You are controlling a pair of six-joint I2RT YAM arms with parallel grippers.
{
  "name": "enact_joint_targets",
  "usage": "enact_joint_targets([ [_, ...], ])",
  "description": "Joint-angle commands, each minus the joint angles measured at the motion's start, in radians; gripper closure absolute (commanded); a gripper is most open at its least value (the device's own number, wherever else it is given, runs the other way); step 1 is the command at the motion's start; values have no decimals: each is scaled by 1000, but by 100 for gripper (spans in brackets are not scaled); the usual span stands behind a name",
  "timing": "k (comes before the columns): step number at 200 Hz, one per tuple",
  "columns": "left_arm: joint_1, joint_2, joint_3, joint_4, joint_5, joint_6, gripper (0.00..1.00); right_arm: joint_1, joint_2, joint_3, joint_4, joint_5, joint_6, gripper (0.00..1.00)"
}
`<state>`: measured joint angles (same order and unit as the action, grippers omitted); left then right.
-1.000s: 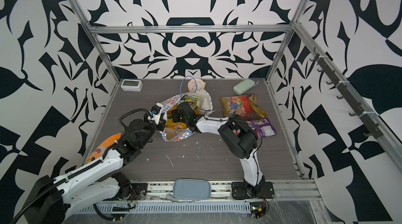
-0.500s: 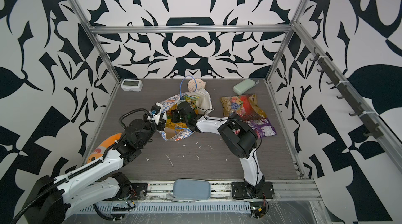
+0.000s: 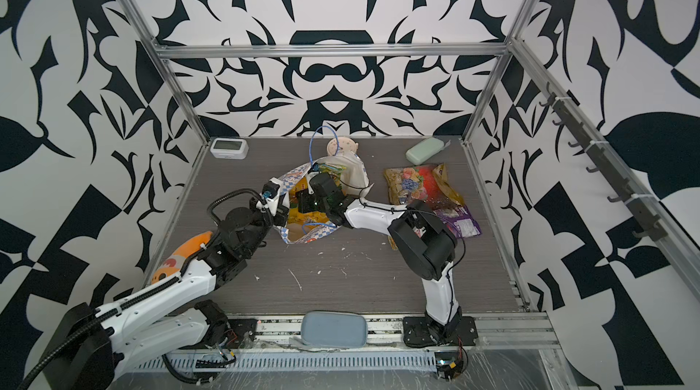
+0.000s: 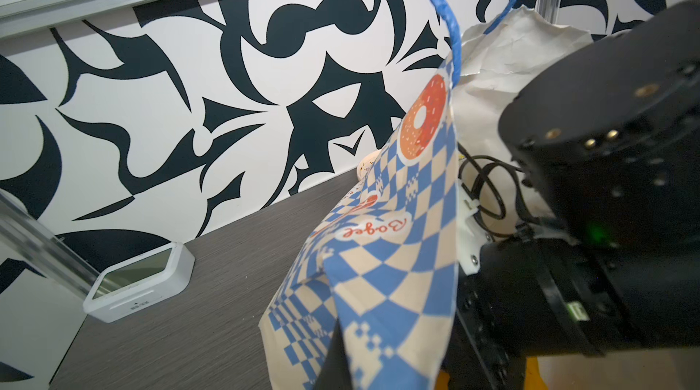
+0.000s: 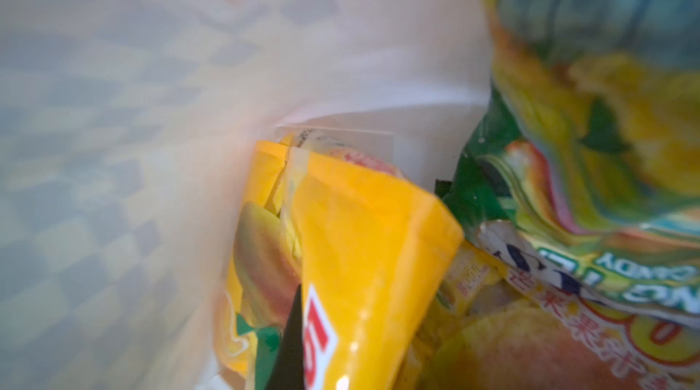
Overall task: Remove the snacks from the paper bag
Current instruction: 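Grasp the yellow packet and lift it up out of the bag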
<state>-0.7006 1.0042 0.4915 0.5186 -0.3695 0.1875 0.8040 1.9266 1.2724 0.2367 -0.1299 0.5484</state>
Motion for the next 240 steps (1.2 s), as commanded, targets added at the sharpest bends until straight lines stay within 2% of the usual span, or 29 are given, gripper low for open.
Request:
enact_joint_targets([
  [1, -10, 2, 24, 61, 18, 4, 100, 6, -110, 19, 160, -73, -31, 100],
  [47, -9, 11, 28, 66, -9, 4, 100, 0, -172, -11, 211, -126, -43, 100],
  [143, -9, 7, 38, 46, -110, 2, 100, -18, -318, -45, 152, -198, -147, 100],
  [185, -10, 10, 56, 36, -187, 0, 100, -23, -374, -65, 116, -227, -201, 100],
  [240, -9, 30, 78, 23, -247, 4, 100, -66, -431, -79, 73, -282, -235, 100],
])
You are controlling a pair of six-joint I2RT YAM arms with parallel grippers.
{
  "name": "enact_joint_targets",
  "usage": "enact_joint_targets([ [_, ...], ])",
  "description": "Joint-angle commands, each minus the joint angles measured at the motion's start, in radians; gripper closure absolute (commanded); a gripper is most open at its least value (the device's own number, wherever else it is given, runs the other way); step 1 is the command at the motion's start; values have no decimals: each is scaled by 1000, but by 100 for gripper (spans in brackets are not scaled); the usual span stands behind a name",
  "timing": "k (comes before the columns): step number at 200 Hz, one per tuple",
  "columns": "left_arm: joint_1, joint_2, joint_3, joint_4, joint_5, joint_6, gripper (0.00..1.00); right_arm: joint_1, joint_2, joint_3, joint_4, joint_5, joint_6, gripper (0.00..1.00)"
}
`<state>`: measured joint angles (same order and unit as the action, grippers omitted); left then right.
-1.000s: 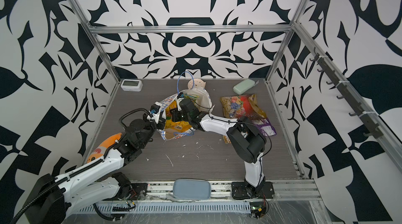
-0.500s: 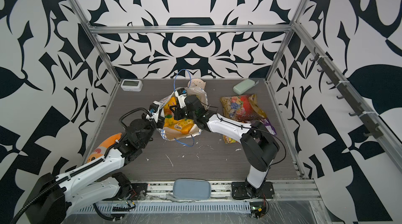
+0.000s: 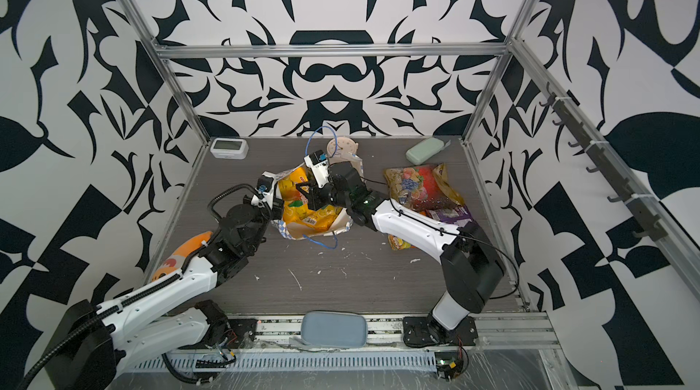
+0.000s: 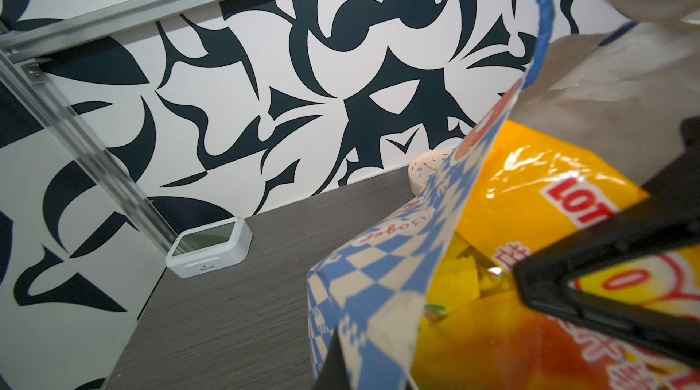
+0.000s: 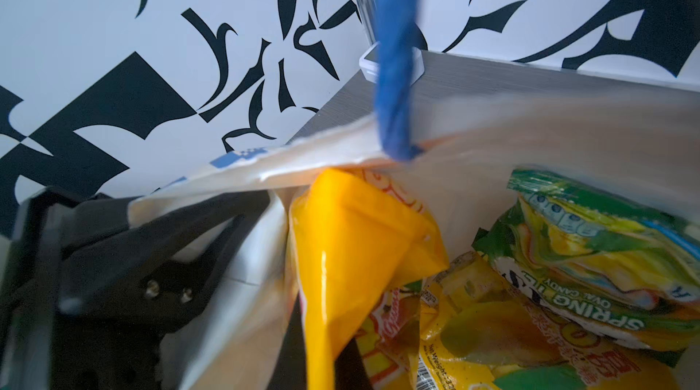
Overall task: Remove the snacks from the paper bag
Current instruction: 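Grasp the yellow packet and lift it up out of the bag, then carry the yellow packet away from the bag toward the other packets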
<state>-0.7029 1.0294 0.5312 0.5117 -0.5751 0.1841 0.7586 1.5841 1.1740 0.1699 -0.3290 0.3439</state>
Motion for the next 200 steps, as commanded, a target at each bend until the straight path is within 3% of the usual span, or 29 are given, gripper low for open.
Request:
enact_joint_targets([
  [1, -6, 4, 39, 30, -42, 8, 100, -22, -90, 19, 140, -85, -32, 100],
  [64, 35, 11, 90, -58, -116, -48, 100, -51, -158, 56, 25, -104, -133, 100],
  [200, 91, 46, 134, -133, -121, -111, 100, -86, -180, 71, 62, -104, -128, 100],
])
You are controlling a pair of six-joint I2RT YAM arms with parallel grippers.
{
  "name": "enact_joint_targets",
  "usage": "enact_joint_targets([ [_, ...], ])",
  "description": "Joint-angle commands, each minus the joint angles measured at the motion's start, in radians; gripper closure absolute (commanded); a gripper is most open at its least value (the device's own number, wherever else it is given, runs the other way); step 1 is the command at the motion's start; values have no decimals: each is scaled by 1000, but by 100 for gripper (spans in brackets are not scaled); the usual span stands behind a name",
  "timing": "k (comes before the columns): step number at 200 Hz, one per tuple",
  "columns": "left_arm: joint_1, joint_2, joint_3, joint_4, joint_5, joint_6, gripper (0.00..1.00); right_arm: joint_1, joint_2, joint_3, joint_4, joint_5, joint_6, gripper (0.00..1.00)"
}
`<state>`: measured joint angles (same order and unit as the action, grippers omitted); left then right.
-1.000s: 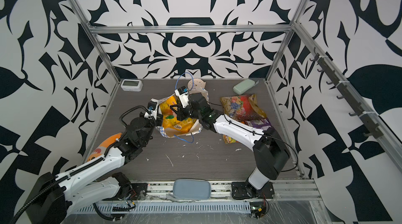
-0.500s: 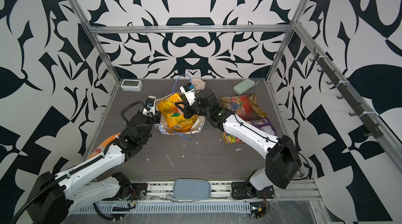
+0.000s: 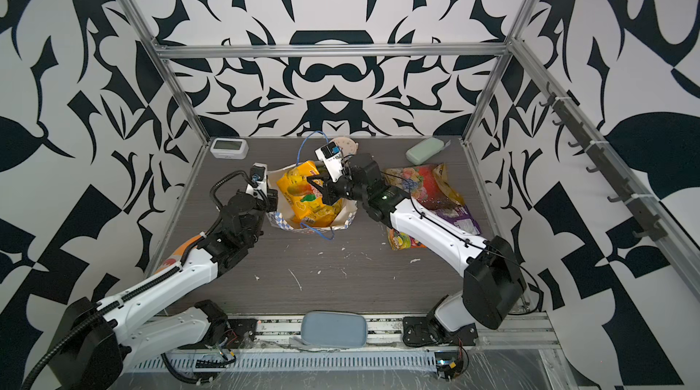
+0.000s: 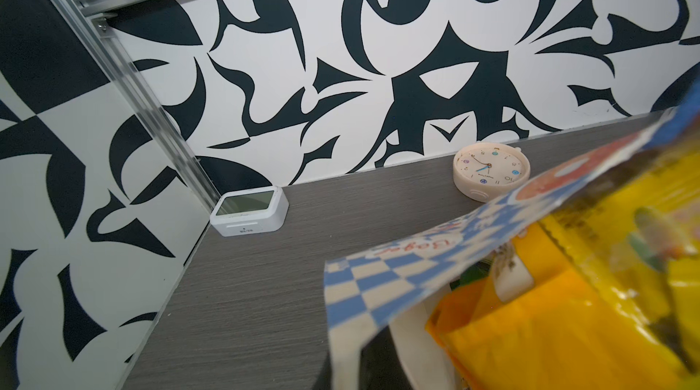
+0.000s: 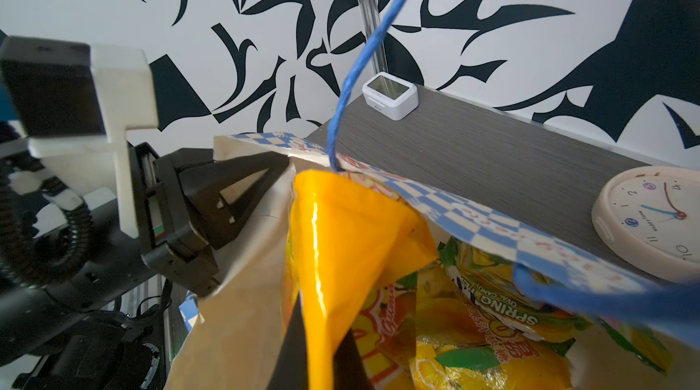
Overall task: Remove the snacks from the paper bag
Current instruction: 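Carry the yellow packet away from the bag toward the other packets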
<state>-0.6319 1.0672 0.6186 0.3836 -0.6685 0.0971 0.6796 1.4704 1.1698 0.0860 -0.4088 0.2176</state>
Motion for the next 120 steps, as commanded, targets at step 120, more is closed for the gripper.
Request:
enact_joint_targets([
  [120, 85, 68, 118, -82, -8, -70, 100, -32, -110, 159, 91, -36, -12, 100],
])
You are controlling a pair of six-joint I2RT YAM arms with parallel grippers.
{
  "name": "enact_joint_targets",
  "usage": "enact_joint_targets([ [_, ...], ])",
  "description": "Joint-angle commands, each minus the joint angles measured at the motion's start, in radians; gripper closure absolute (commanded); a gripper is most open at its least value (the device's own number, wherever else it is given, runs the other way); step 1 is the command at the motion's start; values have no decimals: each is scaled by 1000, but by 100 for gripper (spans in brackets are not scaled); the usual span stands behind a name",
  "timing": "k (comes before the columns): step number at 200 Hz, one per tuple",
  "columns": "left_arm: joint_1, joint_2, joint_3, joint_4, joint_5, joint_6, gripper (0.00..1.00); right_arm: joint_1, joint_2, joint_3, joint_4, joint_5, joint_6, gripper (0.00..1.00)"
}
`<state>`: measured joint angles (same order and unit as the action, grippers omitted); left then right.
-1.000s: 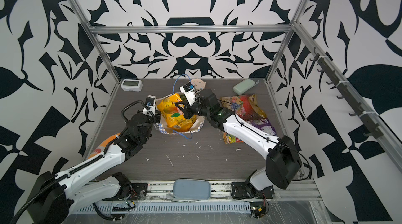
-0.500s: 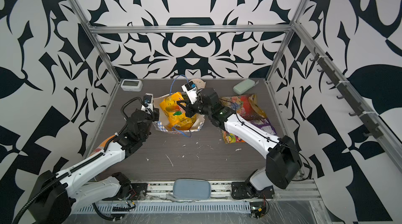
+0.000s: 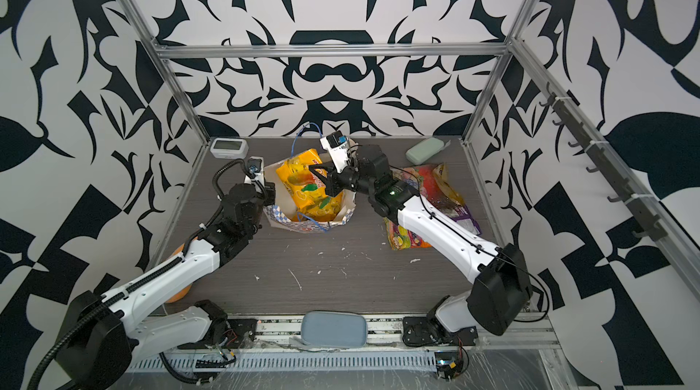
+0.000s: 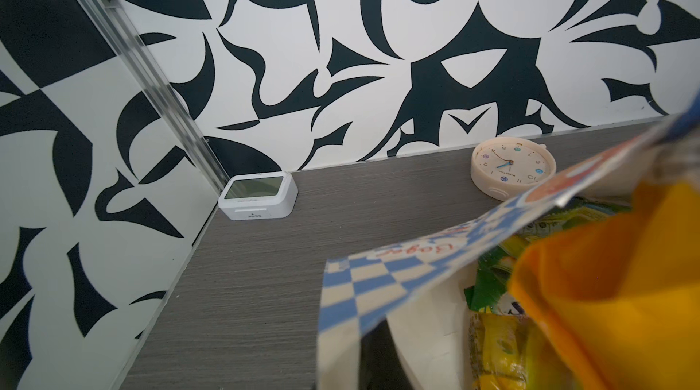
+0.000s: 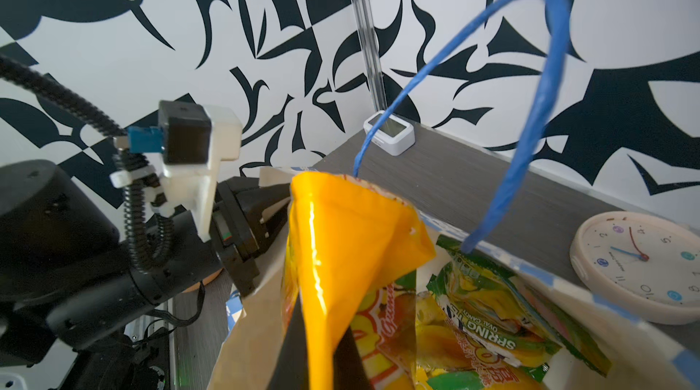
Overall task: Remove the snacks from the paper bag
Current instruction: 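Carry the yellow packet away from the bag toward the other packets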
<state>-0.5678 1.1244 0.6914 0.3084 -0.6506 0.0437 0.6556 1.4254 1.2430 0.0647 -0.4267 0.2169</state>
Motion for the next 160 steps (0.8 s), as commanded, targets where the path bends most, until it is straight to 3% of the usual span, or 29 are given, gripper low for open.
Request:
enact_joint_targets([
  [1, 21, 12, 45, -7, -27, -16, 100, -8, -66, 86, 112, -18, -11, 100],
  [53, 79, 25, 69, -58, -28, -54, 100, -30, -121, 86, 79, 27, -27, 100],
  [160, 110, -10, 47, -73, -53, -51, 100, -46, -327, 18, 78, 262, 18, 100],
])
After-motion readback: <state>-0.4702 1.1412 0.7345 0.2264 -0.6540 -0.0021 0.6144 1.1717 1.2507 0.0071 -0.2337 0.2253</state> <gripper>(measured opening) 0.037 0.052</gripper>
